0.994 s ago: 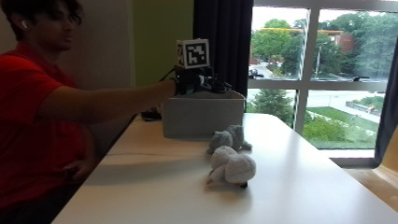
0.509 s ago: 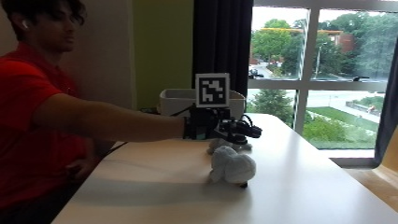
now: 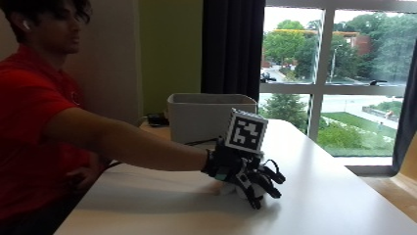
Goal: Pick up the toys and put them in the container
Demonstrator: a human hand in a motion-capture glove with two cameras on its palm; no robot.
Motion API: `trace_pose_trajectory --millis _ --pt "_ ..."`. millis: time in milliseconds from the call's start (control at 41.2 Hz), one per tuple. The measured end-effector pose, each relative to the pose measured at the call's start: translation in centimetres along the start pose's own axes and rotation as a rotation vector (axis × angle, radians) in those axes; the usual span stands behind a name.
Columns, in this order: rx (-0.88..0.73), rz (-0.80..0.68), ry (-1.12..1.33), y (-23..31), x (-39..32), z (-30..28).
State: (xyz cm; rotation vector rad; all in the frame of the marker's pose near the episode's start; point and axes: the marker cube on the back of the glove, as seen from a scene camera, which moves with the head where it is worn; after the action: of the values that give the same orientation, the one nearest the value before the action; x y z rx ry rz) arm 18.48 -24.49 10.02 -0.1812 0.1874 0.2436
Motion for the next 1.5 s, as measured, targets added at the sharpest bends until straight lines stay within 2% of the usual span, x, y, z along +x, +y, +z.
trace_pose_trajectory --millis 146,388,582,825,1043,1164,1310,1407,1504 --pt "-0.067 -0.074 0.062 -0.4 0.3 -0.4" --pt "-0.072 -0.037 0.032 -0.6 -0.4 -1.0" --pt "0.003 -0.063 0.039 -0.5 -1.1 -0.9" --pt "0.178 -0.046 0.054 -0.1 -0.8 -0.2" --pt "0.204 -0.011 -0.024 1.4 -1.1 -0.8" --pt "0.241 0.023 -0.007 2.6 -0.6 -2.2" --pt "0.287 -0.106 0.042 4.8 -0.9 -5.9" --pt "0.333 -0.125 -0.014 6.1 -2.9 -9.1" --pt "0.368 -0.204 -0.06 7.4 -5.4 -11.8"
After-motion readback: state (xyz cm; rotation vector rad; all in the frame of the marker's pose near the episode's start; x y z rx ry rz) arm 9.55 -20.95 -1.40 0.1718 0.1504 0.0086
